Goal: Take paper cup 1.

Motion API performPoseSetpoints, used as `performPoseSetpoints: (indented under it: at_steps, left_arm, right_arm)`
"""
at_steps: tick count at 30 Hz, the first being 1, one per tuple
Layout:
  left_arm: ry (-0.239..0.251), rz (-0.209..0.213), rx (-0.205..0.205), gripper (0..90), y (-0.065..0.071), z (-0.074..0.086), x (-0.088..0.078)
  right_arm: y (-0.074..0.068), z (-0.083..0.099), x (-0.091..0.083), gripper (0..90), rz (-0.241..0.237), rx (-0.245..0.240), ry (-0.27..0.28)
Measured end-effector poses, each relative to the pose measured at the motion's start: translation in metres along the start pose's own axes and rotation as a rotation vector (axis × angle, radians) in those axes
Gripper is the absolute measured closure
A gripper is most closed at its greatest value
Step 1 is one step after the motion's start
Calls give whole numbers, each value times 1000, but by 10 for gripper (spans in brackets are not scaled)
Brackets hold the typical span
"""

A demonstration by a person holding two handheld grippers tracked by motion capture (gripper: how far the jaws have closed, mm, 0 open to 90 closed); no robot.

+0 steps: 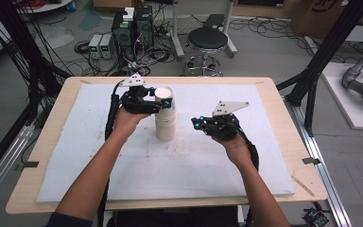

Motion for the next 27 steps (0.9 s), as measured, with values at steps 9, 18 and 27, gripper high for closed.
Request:
performPoseSetpoints:
  at_steps: [9, 18, 27]
  left_arm:
    - [-4, 3, -6, 334, -1, 1, 1]
    - [-4, 3, -9, 334, -1, 1, 2]
    - [-12, -3, 0, 338, -1, 2, 1]
  right_arm:
    - [-3, -11, 25, 900, -20, -5, -58]
    - [-4, -10, 51, 900, -28, -4, -146]
    - [-7, -11, 67, 900, -20, -13, -213]
Point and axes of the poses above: each handheld gripper's, and its own axes: x roughly forward along the jaws, z roughly out of its underside, y roughly to its right, the point moved 9 cm from there along x, roughly forward along the jaws, and after that the axes turned 2 degrees about y, right-handed, at the moved point
